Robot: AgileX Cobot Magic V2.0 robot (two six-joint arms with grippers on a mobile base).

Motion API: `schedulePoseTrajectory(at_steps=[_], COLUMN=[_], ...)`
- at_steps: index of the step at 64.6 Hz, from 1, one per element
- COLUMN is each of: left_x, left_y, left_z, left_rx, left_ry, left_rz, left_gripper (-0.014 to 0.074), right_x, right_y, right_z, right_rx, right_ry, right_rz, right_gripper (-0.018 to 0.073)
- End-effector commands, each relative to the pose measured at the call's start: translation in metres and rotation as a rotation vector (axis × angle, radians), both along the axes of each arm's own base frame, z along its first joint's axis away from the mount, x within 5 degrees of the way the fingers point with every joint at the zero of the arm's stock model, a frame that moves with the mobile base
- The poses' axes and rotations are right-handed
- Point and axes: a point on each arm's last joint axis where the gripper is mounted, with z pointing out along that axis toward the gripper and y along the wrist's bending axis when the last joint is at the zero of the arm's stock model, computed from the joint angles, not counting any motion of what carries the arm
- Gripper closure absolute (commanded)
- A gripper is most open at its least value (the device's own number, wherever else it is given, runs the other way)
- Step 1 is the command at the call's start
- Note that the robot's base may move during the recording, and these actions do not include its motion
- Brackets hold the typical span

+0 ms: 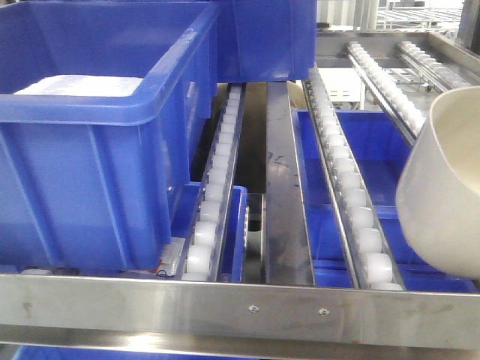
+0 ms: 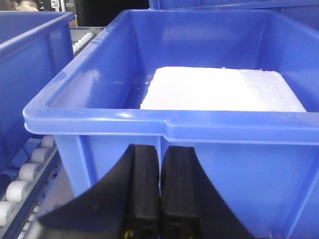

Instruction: Move white bin to right shelf second layer

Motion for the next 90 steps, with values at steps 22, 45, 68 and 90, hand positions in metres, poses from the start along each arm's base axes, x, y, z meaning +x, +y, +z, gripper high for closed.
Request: schedulePoseTrajectory(at_steps=[22, 45, 68, 90], left_x=[0.0002, 0.0002, 0.0002, 0.0002], left_y=[-0.0001, -0.0001, -0.0001, -0.0001], left_z=[-0.0044, -0.0044, -0.0044, -0.0044], left_rx=[-0.016, -0.016, -0.016, -0.016], left_ry=[-0.057, -0.057, -0.057, -0.057], left_rz=[-0.003, -0.003, -0.003, -0.003], left_gripper=[0.0512, 0.0512, 0.0512, 0.0512], right_x=[0.0073, 0.0074, 0.0072, 0.0060], right_y=[0.0051, 0.0052, 0.0051, 0.0051], right_z=[0.0184, 0.0182, 0.0179, 0.0155], right_rx=[0.003, 0.003, 0.003, 0.003], right_ry=[-0.126, -0.124, -0.121, -0.091], right_rz=[0.024, 0.024, 0.024, 0.024], right_gripper=[0.0511, 0.0511, 0.0340, 0.0317])
